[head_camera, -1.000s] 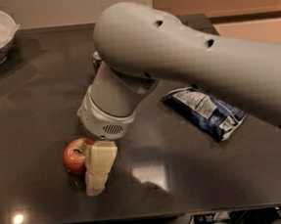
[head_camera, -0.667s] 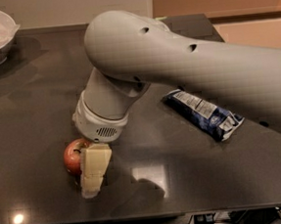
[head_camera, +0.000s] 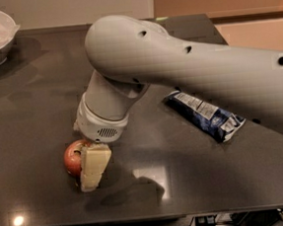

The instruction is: Pick apple

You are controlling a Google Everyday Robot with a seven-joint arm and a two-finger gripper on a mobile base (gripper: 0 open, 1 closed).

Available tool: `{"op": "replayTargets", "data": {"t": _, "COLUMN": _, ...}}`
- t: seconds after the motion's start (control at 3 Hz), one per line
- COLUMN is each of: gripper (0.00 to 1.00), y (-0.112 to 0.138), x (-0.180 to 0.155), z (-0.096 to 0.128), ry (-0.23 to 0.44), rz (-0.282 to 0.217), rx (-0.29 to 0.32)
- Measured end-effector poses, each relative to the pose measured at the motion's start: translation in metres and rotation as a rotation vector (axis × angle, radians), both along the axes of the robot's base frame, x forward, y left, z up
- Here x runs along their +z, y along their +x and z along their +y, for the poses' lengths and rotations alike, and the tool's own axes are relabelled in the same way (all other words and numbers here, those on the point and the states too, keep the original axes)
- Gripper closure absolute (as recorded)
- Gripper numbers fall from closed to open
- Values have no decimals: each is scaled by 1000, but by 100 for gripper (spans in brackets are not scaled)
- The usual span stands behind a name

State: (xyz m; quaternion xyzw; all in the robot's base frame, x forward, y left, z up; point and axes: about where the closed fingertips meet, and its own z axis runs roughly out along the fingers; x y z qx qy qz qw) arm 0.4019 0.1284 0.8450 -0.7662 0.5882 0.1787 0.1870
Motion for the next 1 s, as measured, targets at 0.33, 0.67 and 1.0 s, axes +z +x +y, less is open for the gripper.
{"op": "replayTargets", "data": {"t": 0.33, "gripper": 41, "y": 3, "x": 2, "z": 0, "ry": 11, "rz": 12, "rx": 6}}
{"op": "replayTargets", "data": {"t": 0.67, "gripper": 64, "y": 4, "x": 7, "z": -2, "ry": 28, "rz": 26, "rx": 11}}
{"op": "replayTargets", "data": {"t": 1.0, "gripper": 88, "y": 8, "x": 22, "z": -8, "ry": 49, "rz": 29, "rx": 11}}
